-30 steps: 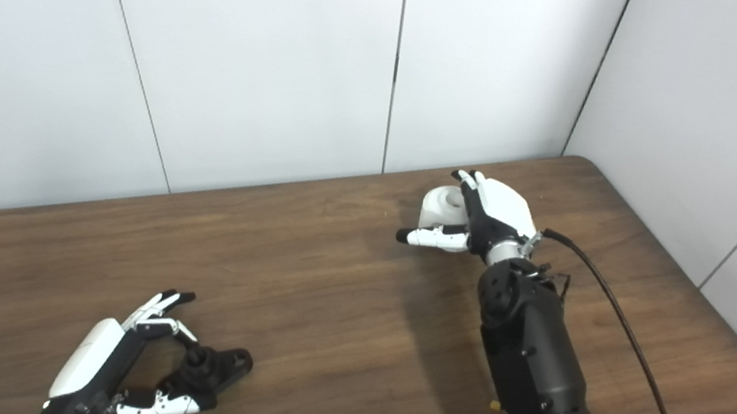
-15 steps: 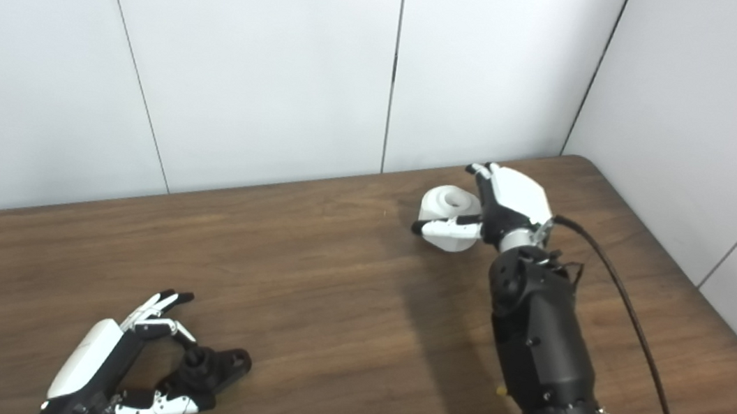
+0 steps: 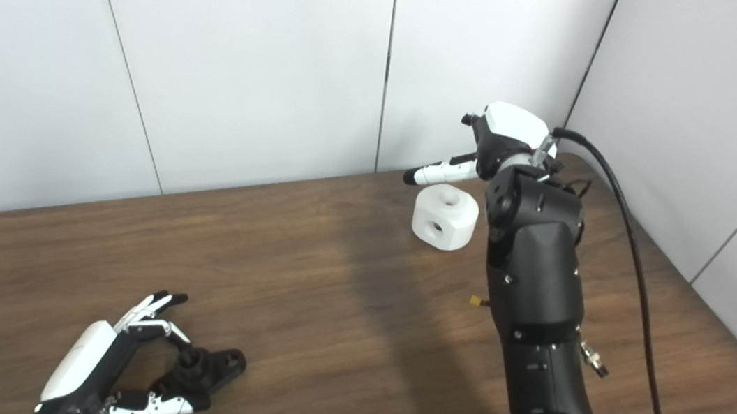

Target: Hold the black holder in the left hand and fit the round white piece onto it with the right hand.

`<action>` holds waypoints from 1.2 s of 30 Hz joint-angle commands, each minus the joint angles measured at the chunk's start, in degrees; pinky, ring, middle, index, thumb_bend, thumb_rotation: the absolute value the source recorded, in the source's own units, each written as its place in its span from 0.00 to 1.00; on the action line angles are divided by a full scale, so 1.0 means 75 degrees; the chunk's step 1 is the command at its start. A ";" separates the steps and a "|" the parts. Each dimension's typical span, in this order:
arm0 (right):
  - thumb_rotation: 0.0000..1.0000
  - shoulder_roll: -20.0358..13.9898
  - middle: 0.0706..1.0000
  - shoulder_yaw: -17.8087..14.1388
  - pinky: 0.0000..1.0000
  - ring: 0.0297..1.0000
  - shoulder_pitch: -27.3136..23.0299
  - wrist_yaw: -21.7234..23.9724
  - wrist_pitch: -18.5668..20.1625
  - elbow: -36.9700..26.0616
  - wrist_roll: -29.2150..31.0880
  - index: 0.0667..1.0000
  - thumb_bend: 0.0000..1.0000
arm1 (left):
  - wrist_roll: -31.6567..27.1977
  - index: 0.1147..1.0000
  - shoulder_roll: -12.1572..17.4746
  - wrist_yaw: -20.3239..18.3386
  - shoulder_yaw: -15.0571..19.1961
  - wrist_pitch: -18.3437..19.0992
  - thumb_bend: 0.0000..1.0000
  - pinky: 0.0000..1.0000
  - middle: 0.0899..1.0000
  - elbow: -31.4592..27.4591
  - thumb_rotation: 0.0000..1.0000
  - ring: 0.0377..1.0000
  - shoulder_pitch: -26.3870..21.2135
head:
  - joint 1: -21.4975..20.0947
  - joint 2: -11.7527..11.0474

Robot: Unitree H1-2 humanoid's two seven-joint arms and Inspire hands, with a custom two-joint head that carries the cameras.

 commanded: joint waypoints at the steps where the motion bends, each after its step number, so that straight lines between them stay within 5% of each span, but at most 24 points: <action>1: 0.64 -0.0261 1.00 0.0129 0.91 1.00 -0.0343 0.0073 0.0002 0.0052 -0.0105 0.79 1.00 | 0.0028 0.41 0.0092 -0.0032 -0.0011 0.0115 0.52 0.97 0.92 0.0352 0.04 0.98 0.0242 | -0.0003 0.0003; 14: 0.57 -0.0187 1.00 0.0504 0.95 1.00 -0.0534 0.0831 0.0011 0.0447 -0.0773 0.84 1.00 | 0.0039 0.41 0.0064 -0.0005 -0.0001 0.0123 0.52 0.96 0.92 0.0346 0.04 0.98 0.0240 | -0.0007 0.0003; 36: 0.51 -0.0184 1.00 0.0700 1.00 1.00 -0.0241 -0.0458 0.0012 0.0846 -0.0747 0.84 1.00 | 0.0011 0.41 0.0099 -0.0015 0.0027 0.0113 0.52 0.97 0.91 0.0207 0.04 0.98 0.0346 | -0.0006 -0.0067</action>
